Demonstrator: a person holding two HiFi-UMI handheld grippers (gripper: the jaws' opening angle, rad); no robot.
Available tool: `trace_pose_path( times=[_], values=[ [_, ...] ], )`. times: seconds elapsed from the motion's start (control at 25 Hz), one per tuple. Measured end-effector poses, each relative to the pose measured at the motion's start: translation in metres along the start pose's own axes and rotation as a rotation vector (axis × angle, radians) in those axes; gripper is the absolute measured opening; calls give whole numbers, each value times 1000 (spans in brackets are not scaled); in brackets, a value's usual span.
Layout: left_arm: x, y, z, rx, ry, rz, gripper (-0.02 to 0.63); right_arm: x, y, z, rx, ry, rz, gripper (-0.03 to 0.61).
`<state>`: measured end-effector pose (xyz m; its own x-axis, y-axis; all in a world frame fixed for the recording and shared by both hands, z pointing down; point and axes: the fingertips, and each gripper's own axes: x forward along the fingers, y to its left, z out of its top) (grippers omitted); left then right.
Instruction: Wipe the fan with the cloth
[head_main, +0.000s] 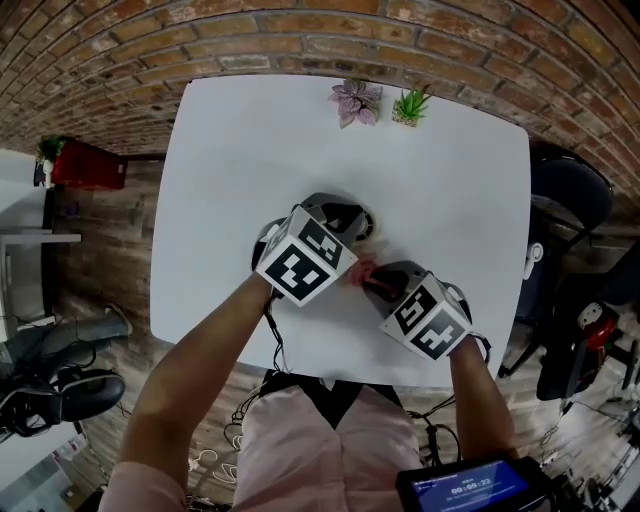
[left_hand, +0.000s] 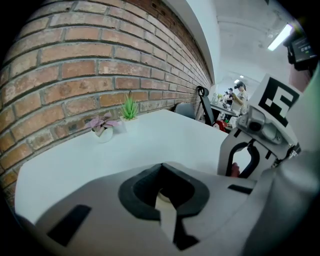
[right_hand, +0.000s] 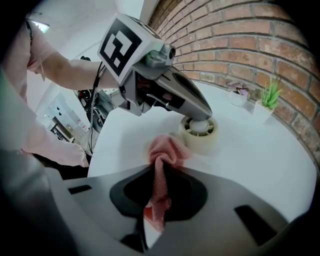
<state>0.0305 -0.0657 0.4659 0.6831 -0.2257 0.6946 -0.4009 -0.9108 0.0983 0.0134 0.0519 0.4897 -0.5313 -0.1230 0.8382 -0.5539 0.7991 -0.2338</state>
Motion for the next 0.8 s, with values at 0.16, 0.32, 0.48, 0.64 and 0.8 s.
trace_pose_path(
  times=[0.16,0.32,0.48,0.64,0.8],
  values=[
    [0,1,1,2,-4,1,11,0,13,-2,-24,20,28,38],
    [1,1,3,9,-13,0,11,2,23,-5,-29,21,45,38],
    [1,0,3,15,-12,0,11,3,30,-7,-38,25,56,38],
    [0,0,2,18,5,-1,10,2,45,-2,-35,20,94,38],
    [0,0,1,16,8,3,11,8,59,-5,-34,12,123,38]
  ],
)
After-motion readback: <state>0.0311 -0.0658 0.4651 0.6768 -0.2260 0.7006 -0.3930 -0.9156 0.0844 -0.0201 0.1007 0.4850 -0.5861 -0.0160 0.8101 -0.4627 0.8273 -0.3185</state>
